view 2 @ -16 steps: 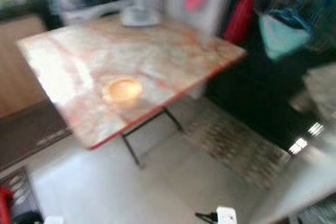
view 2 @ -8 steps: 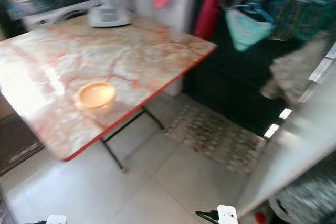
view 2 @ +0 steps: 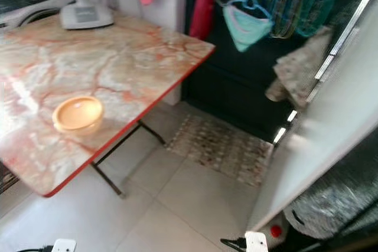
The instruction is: Restocking fridge
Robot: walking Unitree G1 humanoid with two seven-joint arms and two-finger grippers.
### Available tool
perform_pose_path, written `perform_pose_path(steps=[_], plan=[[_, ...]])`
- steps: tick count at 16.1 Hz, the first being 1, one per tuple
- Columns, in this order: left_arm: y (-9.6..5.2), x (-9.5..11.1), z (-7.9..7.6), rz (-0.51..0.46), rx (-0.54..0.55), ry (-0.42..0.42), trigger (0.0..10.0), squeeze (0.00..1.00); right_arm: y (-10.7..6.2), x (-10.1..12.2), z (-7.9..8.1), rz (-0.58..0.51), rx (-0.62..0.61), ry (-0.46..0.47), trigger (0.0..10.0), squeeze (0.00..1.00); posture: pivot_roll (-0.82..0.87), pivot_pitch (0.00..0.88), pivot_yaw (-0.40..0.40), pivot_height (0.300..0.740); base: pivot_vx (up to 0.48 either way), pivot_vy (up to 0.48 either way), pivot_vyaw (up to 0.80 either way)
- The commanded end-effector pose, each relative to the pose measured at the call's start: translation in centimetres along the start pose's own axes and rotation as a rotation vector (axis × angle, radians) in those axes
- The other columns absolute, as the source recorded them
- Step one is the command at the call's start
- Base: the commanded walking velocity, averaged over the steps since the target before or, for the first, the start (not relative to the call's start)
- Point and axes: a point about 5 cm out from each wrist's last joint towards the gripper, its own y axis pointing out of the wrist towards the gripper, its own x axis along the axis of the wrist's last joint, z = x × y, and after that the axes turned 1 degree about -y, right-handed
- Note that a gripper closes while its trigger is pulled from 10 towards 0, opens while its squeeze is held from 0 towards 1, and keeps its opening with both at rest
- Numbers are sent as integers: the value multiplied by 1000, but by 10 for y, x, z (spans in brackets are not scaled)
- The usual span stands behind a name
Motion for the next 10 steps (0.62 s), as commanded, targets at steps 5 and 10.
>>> perform_pose_path(steps=[5,10], plan=[[-1,-6,0,25,5,10,10000,0,0,-1,-1,9,1,-10,10000,0,126,0,-45,740,0,-166,-800],[-1,-7,-1,30,6,9,10000,0,0,-2,-1,13,3,-14,10000,0,127,0,-48,740,0,0,-800]])
